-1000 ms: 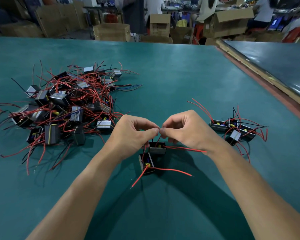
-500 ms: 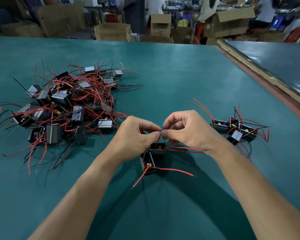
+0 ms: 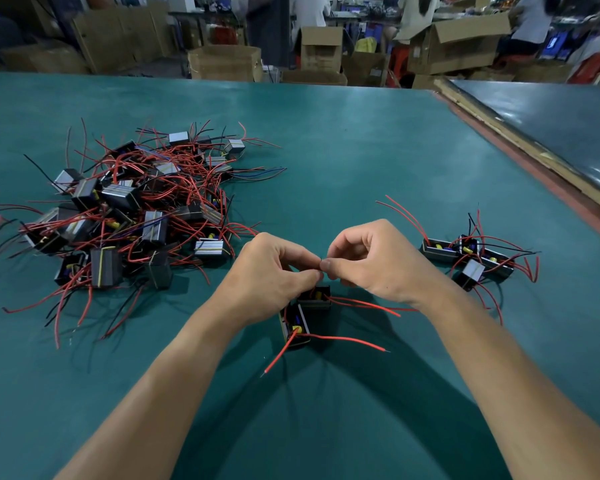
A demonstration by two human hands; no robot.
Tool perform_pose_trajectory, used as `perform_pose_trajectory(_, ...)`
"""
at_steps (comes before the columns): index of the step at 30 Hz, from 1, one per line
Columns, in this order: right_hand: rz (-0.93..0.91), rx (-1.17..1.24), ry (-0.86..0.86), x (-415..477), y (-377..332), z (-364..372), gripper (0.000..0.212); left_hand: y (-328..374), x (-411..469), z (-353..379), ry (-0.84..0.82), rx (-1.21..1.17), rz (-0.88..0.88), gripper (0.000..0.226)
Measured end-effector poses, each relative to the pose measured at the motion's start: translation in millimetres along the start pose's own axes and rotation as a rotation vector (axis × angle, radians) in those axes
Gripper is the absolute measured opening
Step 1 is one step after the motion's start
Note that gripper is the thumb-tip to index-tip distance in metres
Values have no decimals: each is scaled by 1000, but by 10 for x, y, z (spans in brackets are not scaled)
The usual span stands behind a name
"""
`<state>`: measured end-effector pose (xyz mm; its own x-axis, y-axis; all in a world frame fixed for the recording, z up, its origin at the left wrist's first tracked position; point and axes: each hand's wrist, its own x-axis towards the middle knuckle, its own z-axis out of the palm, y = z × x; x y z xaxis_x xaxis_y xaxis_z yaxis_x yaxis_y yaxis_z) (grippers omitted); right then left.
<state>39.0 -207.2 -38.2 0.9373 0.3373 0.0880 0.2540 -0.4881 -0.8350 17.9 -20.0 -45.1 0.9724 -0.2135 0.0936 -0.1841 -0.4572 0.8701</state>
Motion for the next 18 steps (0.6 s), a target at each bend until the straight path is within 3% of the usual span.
perform_pose_trajectory(13,67,-147,23,-22,-40,29,35,-41,-1,11,40,33,50,10)
perform_pose_trajectory(18,48,-120,46,-18,-39,31,32,-50,-5,29,64,61,81,8)
